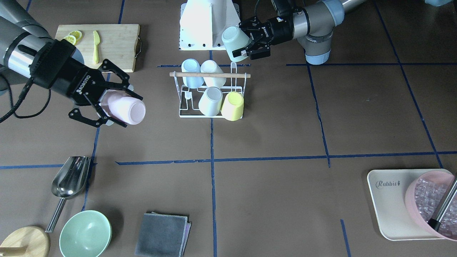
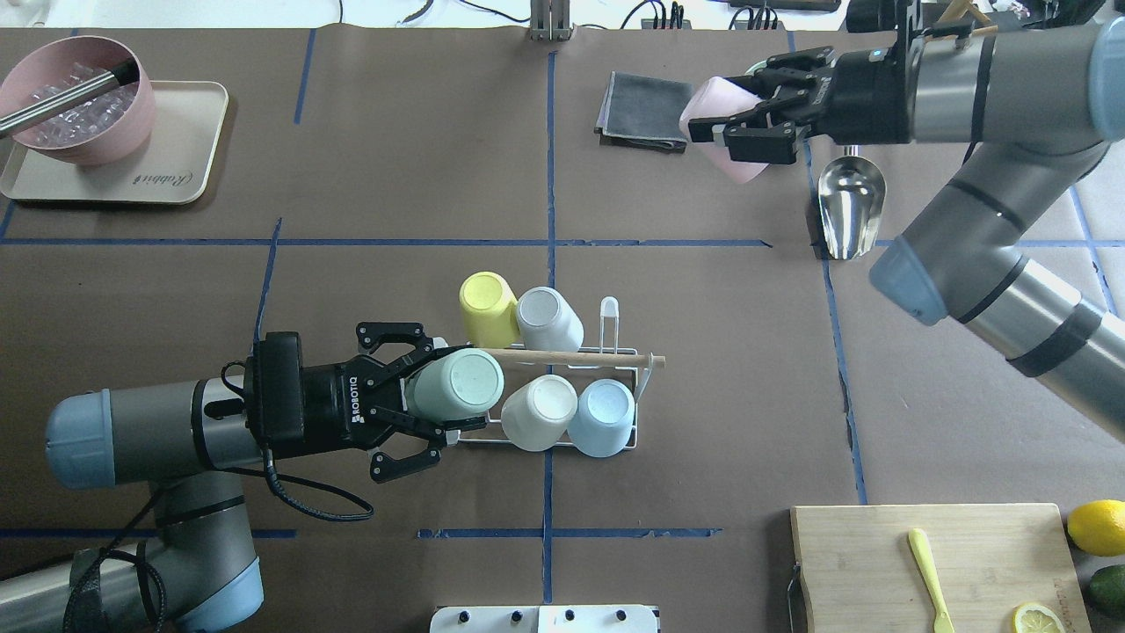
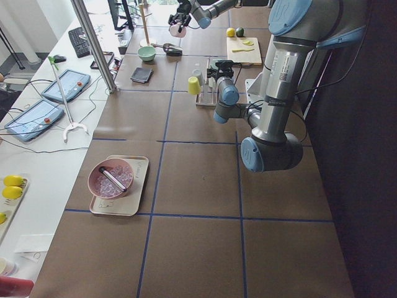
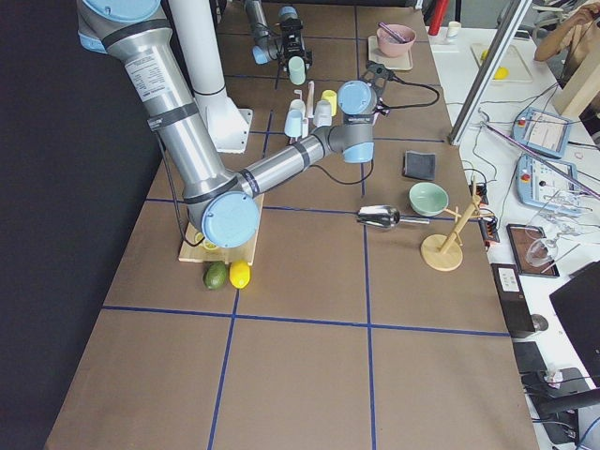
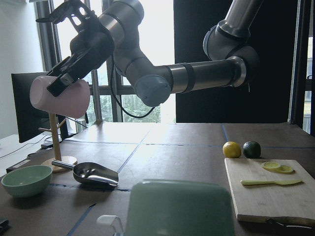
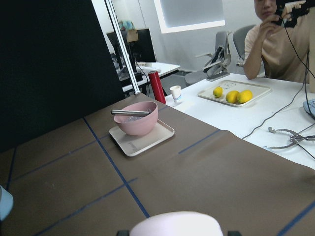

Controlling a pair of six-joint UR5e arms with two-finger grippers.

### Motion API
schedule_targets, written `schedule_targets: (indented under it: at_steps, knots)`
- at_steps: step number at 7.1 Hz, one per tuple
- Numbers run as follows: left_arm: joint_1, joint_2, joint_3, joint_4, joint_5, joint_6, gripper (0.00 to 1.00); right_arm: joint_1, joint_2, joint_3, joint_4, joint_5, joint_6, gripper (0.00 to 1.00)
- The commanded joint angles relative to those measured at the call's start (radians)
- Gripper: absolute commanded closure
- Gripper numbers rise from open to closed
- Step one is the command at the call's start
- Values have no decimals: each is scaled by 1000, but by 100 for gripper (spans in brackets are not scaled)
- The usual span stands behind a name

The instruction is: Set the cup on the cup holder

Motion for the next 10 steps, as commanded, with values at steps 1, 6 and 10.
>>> schedule_targets:
  at_steps: [1,6,10]
  knots:
    - [17,-18,34,-8,41,-1,92,-88,37,-54,144,-163,23,100]
    - [45,-31,89,-9,74,-6,82,-275,45,-122,203,-367,-369,100]
    - [45,-17,97,-49,101,-7,0,-371,26,-139,218,-406,-423,100]
